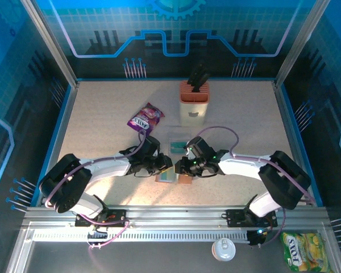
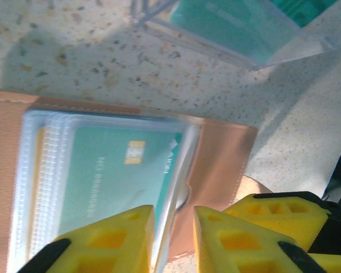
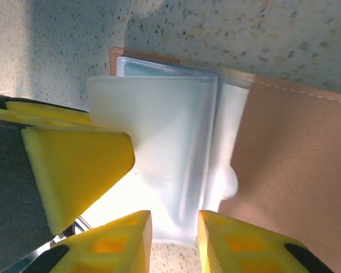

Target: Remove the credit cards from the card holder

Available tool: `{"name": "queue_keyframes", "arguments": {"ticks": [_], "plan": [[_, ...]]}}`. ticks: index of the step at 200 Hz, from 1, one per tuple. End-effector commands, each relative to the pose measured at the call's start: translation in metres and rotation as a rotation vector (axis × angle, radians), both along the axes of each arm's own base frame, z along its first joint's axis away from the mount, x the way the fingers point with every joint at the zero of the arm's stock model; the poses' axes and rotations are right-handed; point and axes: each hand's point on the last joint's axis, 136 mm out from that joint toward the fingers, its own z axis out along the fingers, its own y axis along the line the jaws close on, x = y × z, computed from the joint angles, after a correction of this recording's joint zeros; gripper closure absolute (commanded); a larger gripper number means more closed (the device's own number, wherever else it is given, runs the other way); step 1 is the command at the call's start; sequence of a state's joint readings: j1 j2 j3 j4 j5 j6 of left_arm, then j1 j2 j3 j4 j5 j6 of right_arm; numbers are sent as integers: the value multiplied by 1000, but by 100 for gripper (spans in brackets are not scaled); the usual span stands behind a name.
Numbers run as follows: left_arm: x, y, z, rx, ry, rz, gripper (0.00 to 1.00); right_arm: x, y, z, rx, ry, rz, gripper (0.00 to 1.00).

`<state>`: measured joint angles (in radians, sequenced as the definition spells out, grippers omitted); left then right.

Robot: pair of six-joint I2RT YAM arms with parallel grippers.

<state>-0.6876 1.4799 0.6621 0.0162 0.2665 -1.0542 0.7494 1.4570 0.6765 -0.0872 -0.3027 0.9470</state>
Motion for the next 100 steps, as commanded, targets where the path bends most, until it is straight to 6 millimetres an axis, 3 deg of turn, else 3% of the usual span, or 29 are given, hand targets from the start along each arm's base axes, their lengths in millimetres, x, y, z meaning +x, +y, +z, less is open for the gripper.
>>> {"name": "queue_keyframes", "arguments": {"ticks": [1,48,100], "plan": [[4,-20,16,-49,-12,-37,69,6,-19,14,-54,-42,-15,71],[7,-49,12,-60,4,-89,65,6,-46,31,-85,-78,-46,70],[9,-65,6,-63,14,-121,60,-3,-46,37,-57,-62,-39,70]]}}
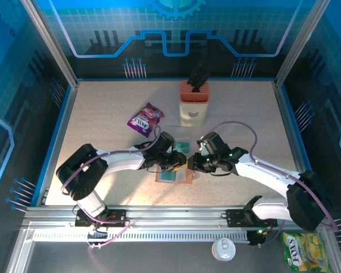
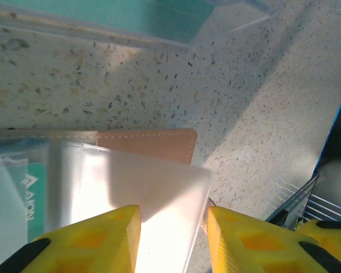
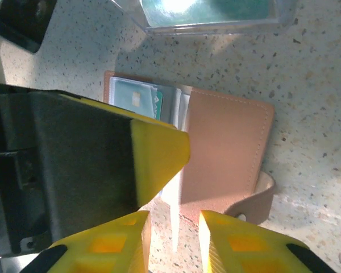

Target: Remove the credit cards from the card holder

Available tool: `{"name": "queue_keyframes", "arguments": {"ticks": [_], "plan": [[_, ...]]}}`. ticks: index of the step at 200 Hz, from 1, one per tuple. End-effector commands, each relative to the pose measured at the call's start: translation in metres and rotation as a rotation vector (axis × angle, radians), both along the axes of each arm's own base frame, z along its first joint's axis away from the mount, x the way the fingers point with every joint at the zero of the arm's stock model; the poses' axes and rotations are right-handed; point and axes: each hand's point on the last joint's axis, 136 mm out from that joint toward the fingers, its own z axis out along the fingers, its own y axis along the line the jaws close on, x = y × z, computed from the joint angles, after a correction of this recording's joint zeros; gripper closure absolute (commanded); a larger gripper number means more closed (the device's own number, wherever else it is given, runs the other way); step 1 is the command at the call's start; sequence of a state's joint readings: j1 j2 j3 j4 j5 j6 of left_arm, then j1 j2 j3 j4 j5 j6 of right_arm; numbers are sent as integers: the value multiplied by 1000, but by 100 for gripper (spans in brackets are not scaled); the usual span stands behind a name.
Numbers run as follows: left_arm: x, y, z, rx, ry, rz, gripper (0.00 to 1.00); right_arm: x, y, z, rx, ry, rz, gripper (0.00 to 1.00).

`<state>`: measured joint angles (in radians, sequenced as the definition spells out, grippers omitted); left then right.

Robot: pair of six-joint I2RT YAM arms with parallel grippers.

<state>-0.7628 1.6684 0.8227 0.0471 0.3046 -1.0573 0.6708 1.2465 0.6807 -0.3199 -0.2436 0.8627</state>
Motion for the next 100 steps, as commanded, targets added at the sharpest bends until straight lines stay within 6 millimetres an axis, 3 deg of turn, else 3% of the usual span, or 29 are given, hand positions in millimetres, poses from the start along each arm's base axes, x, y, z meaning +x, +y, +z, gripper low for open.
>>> {"name": "queue_keyframes", "arguments": {"ticks": [1,36,100], "plan": [[2,-12,9,-37,-4,-23,60,-4,-1,5,5,8,8,70],[4,1,15,-7,-21,-31,56,-5,6,8,18,6,16,70],[6,57,21,33,-45,49,57,-4,26,7,17,11,61,69]]}}
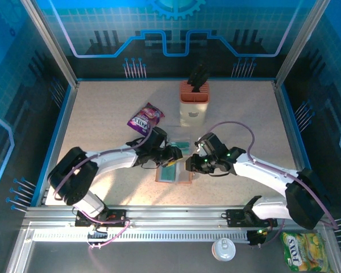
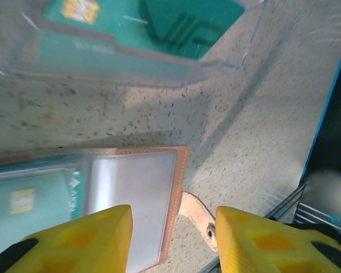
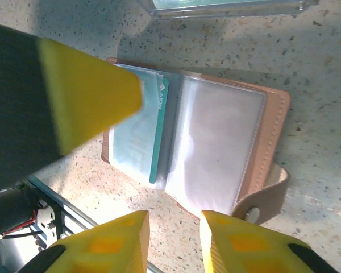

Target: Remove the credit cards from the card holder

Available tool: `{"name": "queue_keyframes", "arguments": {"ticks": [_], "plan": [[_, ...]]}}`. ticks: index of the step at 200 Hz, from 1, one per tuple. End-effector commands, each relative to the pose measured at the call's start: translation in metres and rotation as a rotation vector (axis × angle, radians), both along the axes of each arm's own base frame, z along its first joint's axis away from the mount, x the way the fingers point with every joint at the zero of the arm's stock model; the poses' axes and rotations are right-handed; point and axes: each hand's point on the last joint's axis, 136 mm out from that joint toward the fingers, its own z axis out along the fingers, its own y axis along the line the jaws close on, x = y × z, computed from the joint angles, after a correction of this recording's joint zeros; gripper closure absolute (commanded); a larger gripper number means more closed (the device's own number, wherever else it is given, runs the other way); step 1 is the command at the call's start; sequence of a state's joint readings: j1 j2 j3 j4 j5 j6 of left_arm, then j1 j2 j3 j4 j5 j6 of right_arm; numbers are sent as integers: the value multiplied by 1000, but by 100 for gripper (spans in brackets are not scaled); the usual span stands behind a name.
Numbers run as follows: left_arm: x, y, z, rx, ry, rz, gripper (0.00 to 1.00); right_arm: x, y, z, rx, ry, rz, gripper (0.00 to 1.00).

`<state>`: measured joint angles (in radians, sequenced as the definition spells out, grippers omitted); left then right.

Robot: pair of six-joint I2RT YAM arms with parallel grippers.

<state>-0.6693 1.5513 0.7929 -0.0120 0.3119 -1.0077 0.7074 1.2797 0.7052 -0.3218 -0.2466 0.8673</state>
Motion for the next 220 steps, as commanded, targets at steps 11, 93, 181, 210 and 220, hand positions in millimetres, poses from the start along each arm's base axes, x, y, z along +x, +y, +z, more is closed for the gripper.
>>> {"name": "queue_keyframes", "arguments": {"ticks": [11,93,181,210,220], "plan": [[-12,36,-5,64,7,14,58,1,19,7,18,2,36,69],[-37,88,-32,108,54,100,60,-5,53,-6,6,37,118,68],[-46,71,-46,12,115,67,60,-10,60,-17,-4,58,134,68],[-49,68,-49,17,126,58,59,-9,60,-17,-5,54,131,67],[-51,68,-49,20,129,57,59,-9,60,-17,-6,55,131,67]]}}
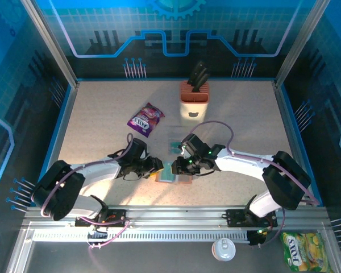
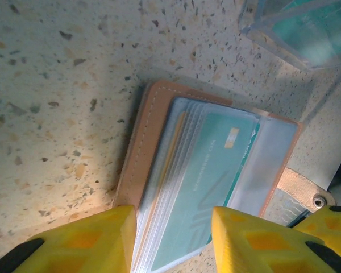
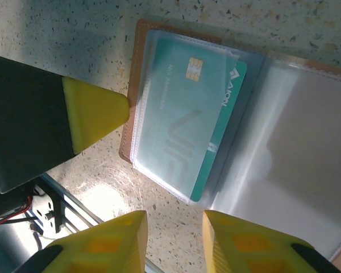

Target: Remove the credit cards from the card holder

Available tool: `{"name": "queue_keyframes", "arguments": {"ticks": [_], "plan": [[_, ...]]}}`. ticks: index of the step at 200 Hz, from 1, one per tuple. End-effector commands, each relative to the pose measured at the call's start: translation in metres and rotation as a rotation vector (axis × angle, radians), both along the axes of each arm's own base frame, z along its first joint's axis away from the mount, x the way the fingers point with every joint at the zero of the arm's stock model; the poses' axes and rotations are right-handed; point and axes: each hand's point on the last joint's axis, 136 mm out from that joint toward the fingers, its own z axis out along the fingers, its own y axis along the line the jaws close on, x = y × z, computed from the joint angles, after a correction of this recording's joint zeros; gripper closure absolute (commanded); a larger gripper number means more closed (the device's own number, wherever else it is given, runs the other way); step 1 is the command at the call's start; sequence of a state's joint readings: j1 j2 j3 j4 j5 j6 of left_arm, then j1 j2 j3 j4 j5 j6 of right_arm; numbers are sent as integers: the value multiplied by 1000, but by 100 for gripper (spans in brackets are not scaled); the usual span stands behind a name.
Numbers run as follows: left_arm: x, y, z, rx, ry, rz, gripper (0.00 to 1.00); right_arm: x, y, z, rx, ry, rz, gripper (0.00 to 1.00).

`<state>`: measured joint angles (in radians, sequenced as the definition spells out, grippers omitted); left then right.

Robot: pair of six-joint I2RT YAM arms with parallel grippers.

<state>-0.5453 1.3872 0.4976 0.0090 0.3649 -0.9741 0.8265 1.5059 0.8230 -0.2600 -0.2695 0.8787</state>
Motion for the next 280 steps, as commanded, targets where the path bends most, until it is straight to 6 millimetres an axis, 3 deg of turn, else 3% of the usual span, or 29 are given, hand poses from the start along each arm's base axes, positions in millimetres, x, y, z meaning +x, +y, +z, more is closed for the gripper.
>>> {"name": "queue_keyframes", "arguments": {"ticks": [1,90,138,220,280], "plan": [[-9,-3,-5,-18,37,-9,59,-1,8,2,12,1,8,67],[-19,-1,-4,5,32,-6,58,0,9,4,7,-5,18,65],[-12,1,10,12,-12,11,59,4,12,3,3,-8,27,65],[9,-16,33,-14,-54,-20,78,9,15,-9,16,22,30,65],[13,-31,23,-23,-18,-60,88,22,21,-12,67,34,6,67]]}}
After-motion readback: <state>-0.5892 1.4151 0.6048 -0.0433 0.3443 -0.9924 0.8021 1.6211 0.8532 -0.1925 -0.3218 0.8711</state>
